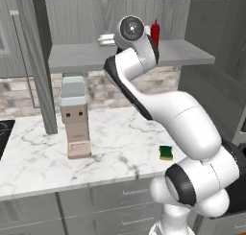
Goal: There are various items on the counter. Only move the condiments/shakers into the cabinet.
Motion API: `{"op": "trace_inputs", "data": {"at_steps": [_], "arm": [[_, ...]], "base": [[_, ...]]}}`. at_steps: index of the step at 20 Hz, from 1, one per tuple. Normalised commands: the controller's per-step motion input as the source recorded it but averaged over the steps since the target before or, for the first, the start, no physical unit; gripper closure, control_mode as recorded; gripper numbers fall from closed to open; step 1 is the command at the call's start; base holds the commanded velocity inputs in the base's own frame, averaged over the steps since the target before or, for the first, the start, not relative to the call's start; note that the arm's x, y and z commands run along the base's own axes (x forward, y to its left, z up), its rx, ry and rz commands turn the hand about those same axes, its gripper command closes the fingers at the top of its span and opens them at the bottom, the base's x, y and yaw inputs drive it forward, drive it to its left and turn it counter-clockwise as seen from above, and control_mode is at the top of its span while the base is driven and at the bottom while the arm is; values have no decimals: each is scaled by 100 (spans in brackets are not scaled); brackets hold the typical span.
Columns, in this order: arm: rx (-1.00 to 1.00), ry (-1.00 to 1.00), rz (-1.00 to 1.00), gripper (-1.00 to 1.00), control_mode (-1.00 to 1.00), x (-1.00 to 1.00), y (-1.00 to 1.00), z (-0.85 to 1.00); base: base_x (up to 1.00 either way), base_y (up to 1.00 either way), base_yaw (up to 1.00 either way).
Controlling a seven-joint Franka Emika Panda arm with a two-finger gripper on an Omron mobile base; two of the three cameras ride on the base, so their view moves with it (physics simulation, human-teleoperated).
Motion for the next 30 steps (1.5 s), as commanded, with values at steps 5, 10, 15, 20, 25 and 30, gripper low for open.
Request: {"op": "trace_inputs", "data": {"at_steps": [5, 10, 15, 20, 25, 30], "arm": [[0, 6, 0, 100, -100, 41, 0, -2], [0, 4, 0, 100, -100, 32, -2, -12], [0, 2, 0, 100, -100, 17, -8, -18], [-1, 1, 0, 100, -100, 12, -1, -22], [0, 0, 0, 100, -100, 20, 0, -1], [0, 4, 0, 100, -100, 38, 0, 0]], "base": [[0, 0, 0], [0, 0, 0], [0, 0, 0], [0, 0, 0], [0, 0, 0], [0, 0, 0]]}}
